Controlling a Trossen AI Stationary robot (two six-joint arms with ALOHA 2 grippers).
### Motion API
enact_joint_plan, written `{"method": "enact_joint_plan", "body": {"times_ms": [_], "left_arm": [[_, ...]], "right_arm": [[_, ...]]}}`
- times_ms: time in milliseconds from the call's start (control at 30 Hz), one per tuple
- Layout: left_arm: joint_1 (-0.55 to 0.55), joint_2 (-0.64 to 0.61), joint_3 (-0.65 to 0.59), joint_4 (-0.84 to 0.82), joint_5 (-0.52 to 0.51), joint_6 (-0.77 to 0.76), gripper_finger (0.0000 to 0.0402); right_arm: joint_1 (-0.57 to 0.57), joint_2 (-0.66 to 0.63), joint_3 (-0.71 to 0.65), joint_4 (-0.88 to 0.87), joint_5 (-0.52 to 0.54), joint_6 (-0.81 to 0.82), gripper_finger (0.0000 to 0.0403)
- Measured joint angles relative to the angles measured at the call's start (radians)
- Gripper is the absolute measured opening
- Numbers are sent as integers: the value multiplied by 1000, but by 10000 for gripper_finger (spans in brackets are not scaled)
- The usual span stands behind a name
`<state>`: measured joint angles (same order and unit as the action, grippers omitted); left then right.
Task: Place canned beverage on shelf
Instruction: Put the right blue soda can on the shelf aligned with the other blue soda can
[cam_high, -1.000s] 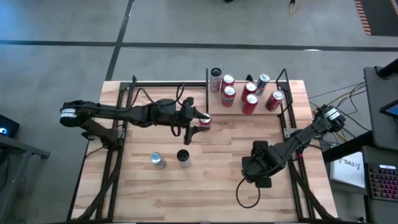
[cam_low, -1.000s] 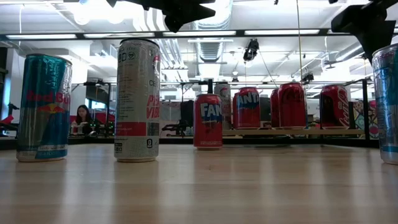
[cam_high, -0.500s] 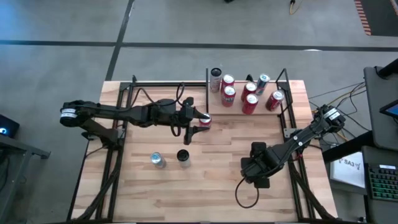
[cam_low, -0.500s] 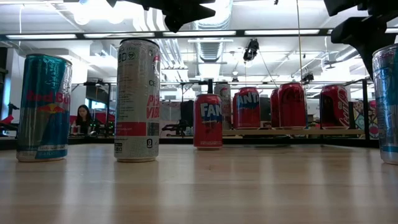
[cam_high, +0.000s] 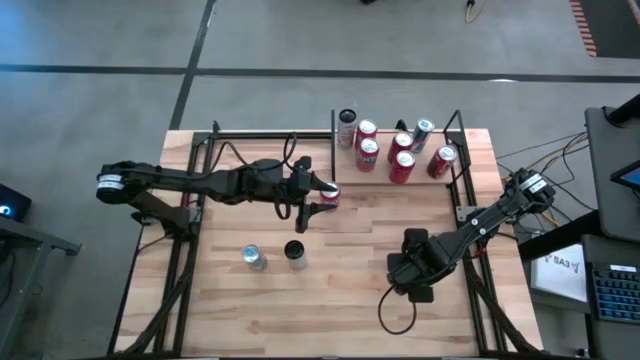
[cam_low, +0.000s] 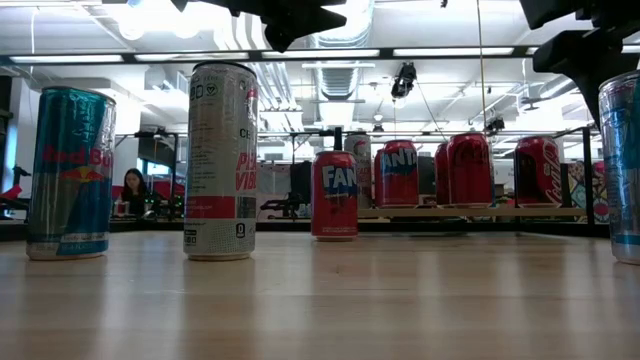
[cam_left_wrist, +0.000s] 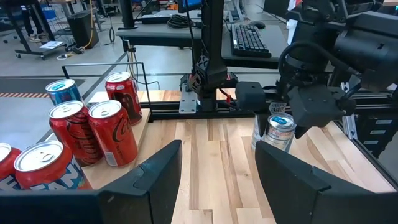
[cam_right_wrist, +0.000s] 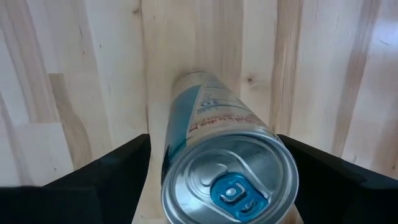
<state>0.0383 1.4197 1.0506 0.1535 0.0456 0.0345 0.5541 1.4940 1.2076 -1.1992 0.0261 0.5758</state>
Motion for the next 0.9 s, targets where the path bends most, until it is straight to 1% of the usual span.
{"method": "enact_joint_plan", "body": {"times_ms": [67,133,333,633,900], "left_arm": [[0,0,0,0,0,0,190],[0,0,0,0,0,0,190],[0,0,0,0,0,0,190],[0,0,0,0,0,0,190],[0,0,0,0,0,0,190]], "right_arm": [[0,0,0,4,0,0,320],[0,0,0,5,0,0,304],[-1,-1,0,7,-19,0,225],[-3,-2,0,8,-31,1,223],[-49,-2,43,1,-50,7,226]]}}
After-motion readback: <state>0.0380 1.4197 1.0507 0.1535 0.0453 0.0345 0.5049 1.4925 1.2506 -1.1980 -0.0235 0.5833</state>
